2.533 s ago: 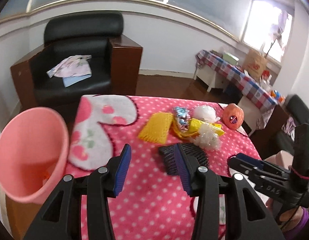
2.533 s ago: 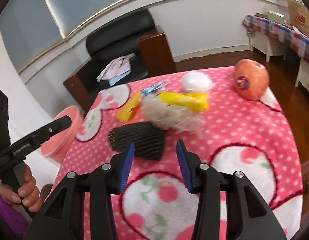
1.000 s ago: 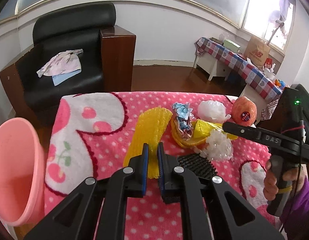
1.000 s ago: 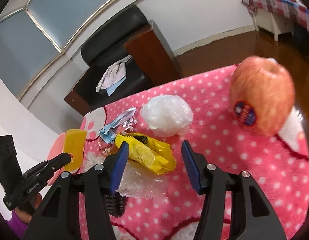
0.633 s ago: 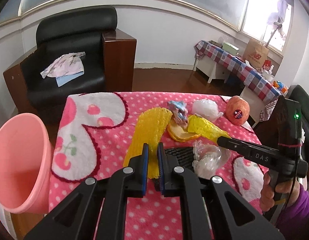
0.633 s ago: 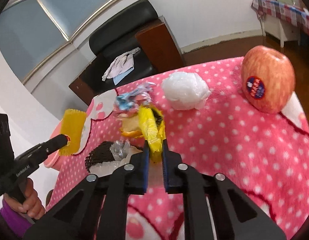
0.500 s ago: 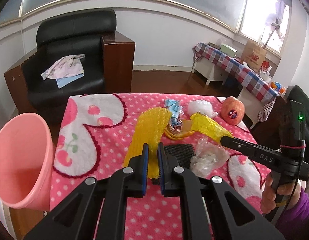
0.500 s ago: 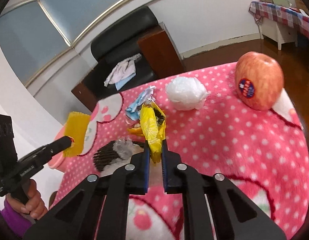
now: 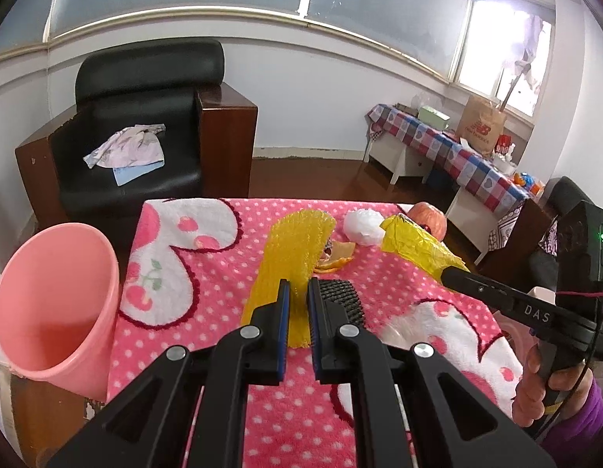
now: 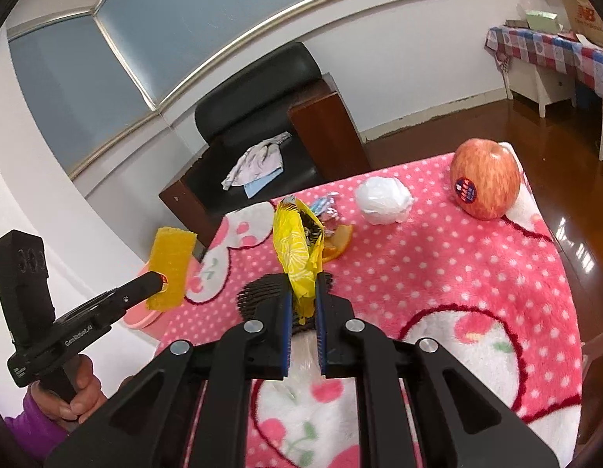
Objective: Collect trash
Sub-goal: 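Carry the net and bag over the pink bin and open both grippers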
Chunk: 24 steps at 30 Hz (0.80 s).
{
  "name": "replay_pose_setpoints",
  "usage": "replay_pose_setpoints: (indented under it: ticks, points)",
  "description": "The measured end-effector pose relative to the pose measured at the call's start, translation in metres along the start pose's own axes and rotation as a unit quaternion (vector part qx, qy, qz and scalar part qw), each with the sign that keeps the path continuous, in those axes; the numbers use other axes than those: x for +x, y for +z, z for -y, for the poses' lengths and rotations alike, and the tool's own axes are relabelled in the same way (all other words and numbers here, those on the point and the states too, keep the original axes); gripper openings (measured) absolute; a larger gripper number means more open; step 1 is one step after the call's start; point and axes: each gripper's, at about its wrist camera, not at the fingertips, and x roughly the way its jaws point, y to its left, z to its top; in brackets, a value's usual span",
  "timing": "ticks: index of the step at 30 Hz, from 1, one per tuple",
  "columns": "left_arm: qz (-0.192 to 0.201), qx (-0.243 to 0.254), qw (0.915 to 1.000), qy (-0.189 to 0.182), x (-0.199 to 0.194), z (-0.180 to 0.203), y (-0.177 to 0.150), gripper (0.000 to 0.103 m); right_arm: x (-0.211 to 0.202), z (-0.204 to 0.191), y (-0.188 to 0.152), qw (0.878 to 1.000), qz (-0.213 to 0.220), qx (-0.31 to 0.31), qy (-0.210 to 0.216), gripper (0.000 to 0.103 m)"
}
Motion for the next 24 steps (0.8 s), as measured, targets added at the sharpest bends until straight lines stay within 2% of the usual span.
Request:
replay_pose_setpoints:
  ticks: [13, 24]
  points:
    - [0.023, -0.038, 0.9988, 0.021, -0.033, -0.038, -0.008, 0.008, 0.016, -0.057, -0.002, 0.999, -0.005, -0.037, 0.032, 0.011]
    - [0.053, -0.082, 0.9926, 0.072, -0.062, -0.098, -0.012, 0.008, 0.067, -0.136, 0.008, 0.992, -0.036, -0.091, 0.076, 0.011]
